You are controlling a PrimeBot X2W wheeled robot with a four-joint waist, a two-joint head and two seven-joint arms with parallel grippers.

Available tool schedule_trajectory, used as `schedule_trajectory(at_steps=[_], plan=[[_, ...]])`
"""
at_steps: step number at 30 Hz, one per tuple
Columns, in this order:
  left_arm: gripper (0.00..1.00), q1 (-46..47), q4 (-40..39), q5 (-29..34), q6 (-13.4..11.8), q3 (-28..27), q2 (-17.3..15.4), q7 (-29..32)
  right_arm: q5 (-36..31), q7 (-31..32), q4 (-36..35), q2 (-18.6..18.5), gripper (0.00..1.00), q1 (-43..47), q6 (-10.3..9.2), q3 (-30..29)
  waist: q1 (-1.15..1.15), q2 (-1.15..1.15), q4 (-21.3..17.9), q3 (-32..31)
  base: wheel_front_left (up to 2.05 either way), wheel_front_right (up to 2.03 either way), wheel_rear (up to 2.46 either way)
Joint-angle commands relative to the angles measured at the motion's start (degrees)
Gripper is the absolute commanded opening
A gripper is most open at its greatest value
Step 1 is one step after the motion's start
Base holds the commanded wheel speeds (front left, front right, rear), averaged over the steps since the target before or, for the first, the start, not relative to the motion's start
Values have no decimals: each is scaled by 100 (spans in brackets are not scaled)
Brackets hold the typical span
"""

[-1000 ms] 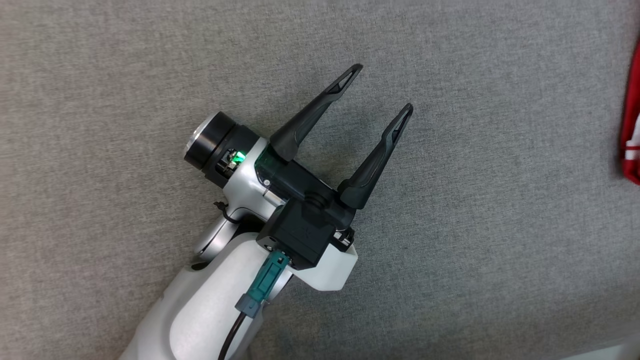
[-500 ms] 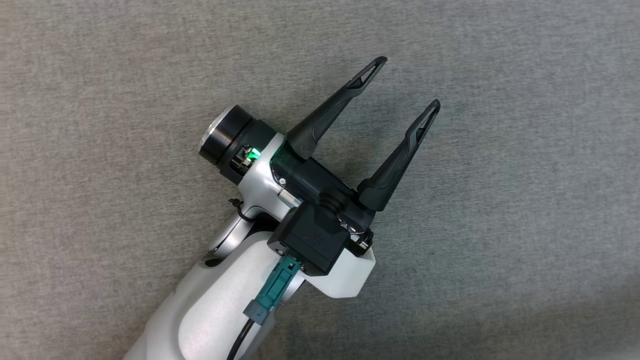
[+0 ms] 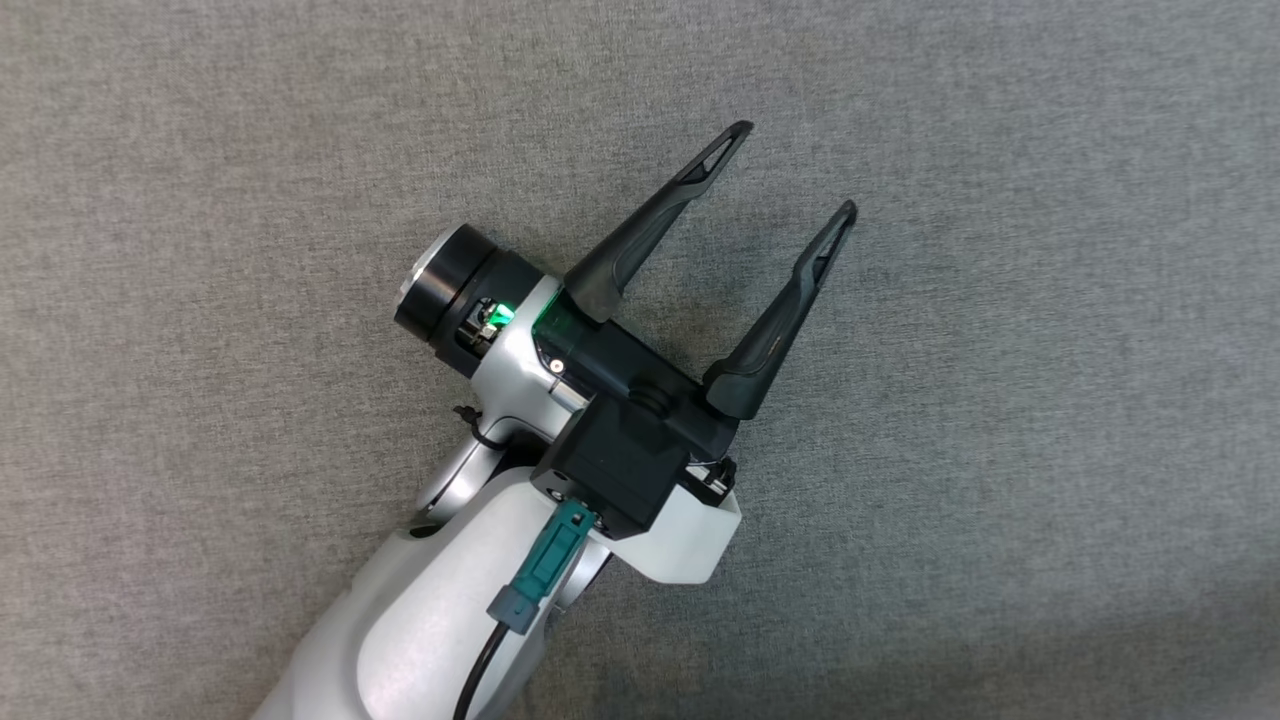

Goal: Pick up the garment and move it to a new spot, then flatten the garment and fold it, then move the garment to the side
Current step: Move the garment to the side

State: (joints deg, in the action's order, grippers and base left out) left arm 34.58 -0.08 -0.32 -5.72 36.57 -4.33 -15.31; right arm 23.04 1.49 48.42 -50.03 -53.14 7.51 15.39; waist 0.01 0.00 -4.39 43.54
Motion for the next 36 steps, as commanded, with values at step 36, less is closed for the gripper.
schedule_trajectory(at_steps=[36], plan=[[100, -2842, -279, -309, -476, -2104, -39, 19, -345, -1677, -2618, 2852, 100, 2852, -3, -756, -1, 0, 326, -3615, 0, 0, 0]])
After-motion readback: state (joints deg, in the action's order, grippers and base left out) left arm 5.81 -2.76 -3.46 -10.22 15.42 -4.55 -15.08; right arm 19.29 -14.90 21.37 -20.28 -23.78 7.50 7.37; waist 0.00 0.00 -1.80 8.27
